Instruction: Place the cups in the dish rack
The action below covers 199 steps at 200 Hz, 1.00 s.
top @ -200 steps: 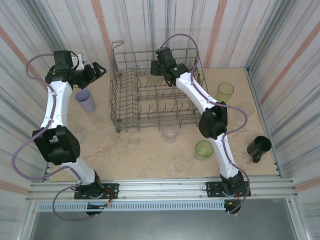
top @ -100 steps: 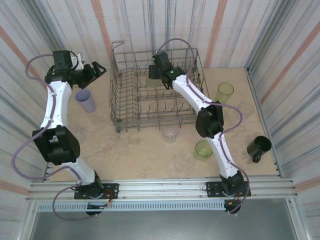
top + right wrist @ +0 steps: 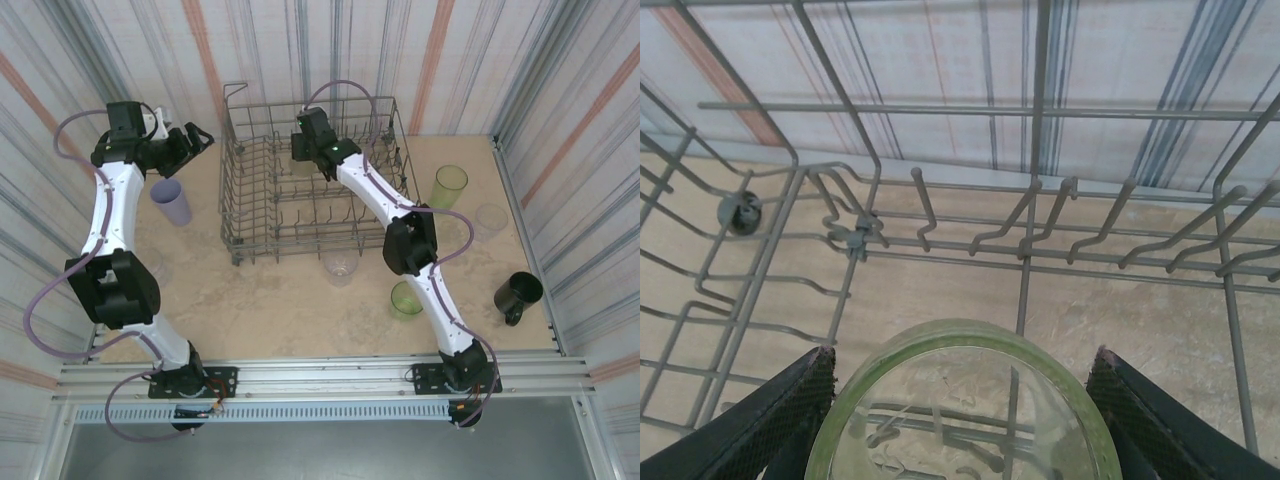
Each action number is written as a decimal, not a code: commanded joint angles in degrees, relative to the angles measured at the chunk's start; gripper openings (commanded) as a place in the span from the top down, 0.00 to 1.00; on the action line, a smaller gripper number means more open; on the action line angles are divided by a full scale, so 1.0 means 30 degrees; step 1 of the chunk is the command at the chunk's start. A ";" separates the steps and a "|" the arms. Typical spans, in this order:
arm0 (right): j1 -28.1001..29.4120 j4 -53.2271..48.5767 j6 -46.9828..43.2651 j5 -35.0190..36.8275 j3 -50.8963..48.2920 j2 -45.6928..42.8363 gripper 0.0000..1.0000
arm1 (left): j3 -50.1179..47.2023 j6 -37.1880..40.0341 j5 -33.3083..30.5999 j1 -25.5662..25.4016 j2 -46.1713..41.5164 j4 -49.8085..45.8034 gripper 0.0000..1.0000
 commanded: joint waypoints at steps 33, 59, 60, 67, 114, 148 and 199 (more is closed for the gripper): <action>0.0708 0.0830 -0.1359 0.0873 0.1263 0.1310 0.44 | -0.0263 -0.0203 0.0618 0.0223 0.0212 0.0287 0.01; 0.0755 0.0693 -0.1401 0.0979 0.1278 0.1203 0.31 | -0.0263 -0.0233 0.0681 0.0254 0.0186 0.0315 0.01; 0.0750 0.0675 -0.1401 0.0980 0.1285 0.1190 0.31 | -0.0263 -0.0248 0.0684 0.0261 0.0170 0.0316 0.01; 0.0755 0.0632 -0.1372 0.0952 0.1292 0.1078 0.28 | -0.0263 -0.0259 0.0741 0.0269 0.0180 0.0323 0.01; 0.0771 -0.0253 -0.0984 0.0428 0.1292 0.0039 0.12 | -0.0278 -0.0376 0.0887 0.0466 0.0040 0.0374 0.01; 0.0758 -0.1078 -0.0610 -0.0005 0.1292 -0.0699 0.01 | -0.0321 -0.0376 0.0892 0.0503 -0.0108 0.0462 0.01; 0.0423 -0.1770 0.0115 -0.1031 0.1263 -0.2089 0.01 | -0.0321 -0.0469 0.0923 0.0735 -0.0352 0.0492 0.01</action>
